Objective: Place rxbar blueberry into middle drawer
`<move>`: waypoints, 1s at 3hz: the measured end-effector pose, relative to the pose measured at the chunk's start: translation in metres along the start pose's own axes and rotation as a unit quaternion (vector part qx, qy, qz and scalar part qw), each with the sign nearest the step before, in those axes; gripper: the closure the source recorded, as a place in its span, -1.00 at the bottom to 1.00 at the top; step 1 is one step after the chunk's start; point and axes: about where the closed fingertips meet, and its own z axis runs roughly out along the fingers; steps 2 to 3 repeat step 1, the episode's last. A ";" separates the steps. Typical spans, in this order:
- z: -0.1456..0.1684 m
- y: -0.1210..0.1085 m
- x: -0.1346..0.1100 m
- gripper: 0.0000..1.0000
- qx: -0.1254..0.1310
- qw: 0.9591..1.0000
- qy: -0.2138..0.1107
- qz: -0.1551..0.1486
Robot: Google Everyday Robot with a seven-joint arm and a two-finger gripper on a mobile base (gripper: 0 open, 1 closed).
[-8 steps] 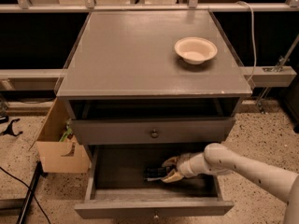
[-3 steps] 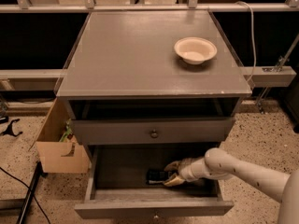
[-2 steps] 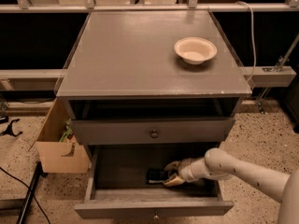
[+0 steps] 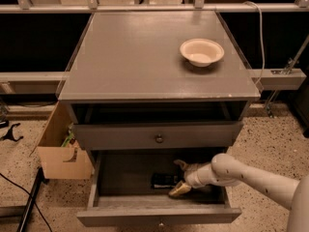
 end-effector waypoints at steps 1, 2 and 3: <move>0.000 0.000 0.000 -1.00 0.000 1.000 0.000 0.000; 0.000 0.000 0.000 -1.00 0.000 1.000 0.000 0.000; 0.000 0.000 0.000 -1.00 0.000 1.000 0.000 0.000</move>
Offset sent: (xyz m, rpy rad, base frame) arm 0.0000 0.0000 0.0000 0.0000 0.0000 0.0000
